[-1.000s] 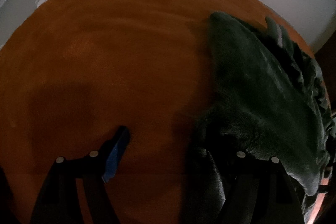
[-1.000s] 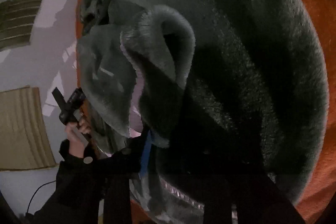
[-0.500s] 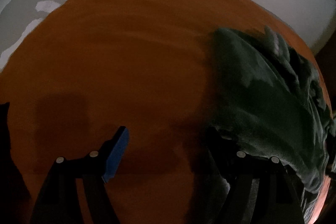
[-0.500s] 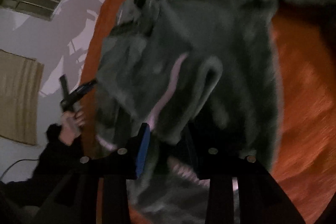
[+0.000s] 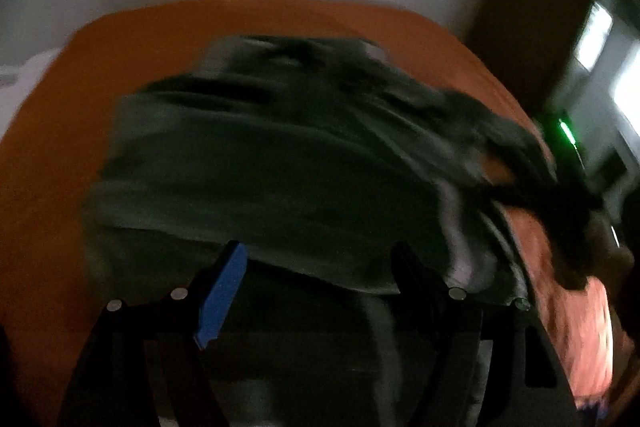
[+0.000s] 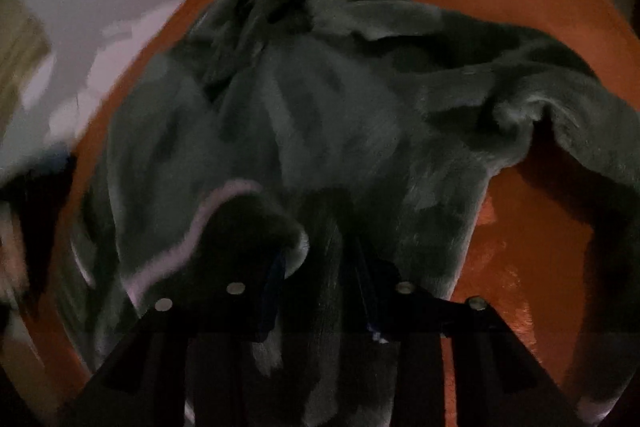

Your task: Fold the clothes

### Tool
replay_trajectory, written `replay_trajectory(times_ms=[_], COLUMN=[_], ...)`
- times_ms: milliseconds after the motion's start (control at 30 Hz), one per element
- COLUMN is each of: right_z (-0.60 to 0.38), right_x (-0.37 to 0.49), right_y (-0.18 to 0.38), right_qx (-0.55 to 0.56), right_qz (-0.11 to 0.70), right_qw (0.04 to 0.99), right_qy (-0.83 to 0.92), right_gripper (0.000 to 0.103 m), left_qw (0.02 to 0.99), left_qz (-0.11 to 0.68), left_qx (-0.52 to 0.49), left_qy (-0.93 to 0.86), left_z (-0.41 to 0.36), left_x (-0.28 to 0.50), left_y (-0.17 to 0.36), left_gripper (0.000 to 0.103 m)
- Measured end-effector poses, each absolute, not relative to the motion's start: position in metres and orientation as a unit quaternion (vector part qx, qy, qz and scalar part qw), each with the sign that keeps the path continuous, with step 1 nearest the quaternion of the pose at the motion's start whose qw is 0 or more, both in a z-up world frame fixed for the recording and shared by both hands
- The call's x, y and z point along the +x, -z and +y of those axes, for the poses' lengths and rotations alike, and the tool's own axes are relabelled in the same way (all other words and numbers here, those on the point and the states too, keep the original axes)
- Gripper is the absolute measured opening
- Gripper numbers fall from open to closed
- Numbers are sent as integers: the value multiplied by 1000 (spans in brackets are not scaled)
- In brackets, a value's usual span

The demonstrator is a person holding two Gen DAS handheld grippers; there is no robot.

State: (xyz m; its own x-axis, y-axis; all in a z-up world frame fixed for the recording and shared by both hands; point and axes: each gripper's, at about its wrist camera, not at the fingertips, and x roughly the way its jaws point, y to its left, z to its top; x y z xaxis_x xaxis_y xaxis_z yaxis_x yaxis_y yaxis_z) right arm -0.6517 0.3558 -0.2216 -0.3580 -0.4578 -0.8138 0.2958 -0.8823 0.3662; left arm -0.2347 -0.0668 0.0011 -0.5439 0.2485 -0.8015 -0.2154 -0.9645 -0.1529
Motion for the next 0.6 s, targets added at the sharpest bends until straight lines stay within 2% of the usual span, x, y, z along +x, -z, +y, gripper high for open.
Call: replay_trajectory(times_ms=[33,167,267,367,400,500,600], right_z=[362,389,394,396,393,369,321], right_x=[-653,-642,-643,-640,-640,-648,-661], right_y=[221,209,223,211,204,191,210], right_qx=[516,481,526,519,512,502,534], right_qz=[-95,-114,-97,-178,-193,-185,-122], right_qw=[220,177,166,207,223,247,249], right_qy=[822,851,829,810,807,808,799], right_gripper=[0,0,0,1,5,26,26], left_qw=[142,127,118,114,110,97,114], left_qz=[-10,-10,-21,-2,12,54,43], left_qx=[-461,-483,-500,-506,-506,-504,-490], left_qy=[-876,-866,-858,-855,-856,-856,-863], left_z=[-54,-48,-45,-29,-25,-16,-12], left_x=[-234,-252,-263,-273,-266,-248,-241], left_y=[1,21,31,49,52,62,54], left_gripper=[76,76,76,76,76,76,76])
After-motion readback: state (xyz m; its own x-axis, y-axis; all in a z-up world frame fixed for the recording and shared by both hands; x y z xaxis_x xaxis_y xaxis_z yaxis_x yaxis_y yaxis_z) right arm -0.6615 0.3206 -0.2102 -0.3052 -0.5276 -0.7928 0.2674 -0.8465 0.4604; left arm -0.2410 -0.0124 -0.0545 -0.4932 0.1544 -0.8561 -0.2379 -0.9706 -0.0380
